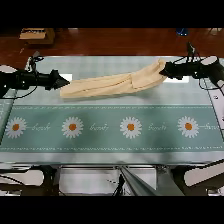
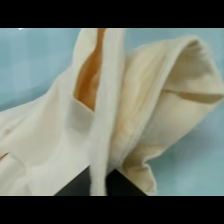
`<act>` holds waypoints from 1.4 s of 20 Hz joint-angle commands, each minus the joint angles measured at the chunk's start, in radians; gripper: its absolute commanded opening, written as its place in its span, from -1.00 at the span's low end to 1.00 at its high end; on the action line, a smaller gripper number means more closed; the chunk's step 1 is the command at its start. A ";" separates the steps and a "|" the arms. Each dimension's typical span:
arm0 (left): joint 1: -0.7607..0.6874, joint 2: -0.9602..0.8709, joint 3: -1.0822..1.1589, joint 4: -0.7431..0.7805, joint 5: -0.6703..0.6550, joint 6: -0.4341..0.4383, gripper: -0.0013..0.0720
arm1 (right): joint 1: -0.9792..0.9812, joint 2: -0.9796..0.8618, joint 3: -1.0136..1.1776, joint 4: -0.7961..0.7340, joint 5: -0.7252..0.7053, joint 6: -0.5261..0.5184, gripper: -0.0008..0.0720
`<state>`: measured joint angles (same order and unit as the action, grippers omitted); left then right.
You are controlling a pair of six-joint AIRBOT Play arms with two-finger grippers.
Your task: Fold the shirts.
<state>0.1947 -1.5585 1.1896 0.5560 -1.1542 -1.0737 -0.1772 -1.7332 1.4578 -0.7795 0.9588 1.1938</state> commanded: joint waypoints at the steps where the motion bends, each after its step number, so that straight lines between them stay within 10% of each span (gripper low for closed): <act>1: -0.027 0.000 0.000 -0.159 -0.054 0.019 -0.91 | 0.022 0.132 0.006 -0.106 0.163 -0.003 -0.90; 22: -0.860 -0.215 0.000 -0.426 0.225 -0.023 -0.91 | 0.380 0.671 0.005 -0.518 0.432 0.393 -0.90; 28: -0.679 -0.159 0.000 -0.414 0.209 0.020 -0.91 | 0.381 0.671 0.005 -0.473 0.415 0.396 -0.90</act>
<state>-0.5770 -1.7504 1.1896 0.1589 -0.9245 -1.0855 0.2008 -1.0645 1.4628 -1.2869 1.3861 1.5833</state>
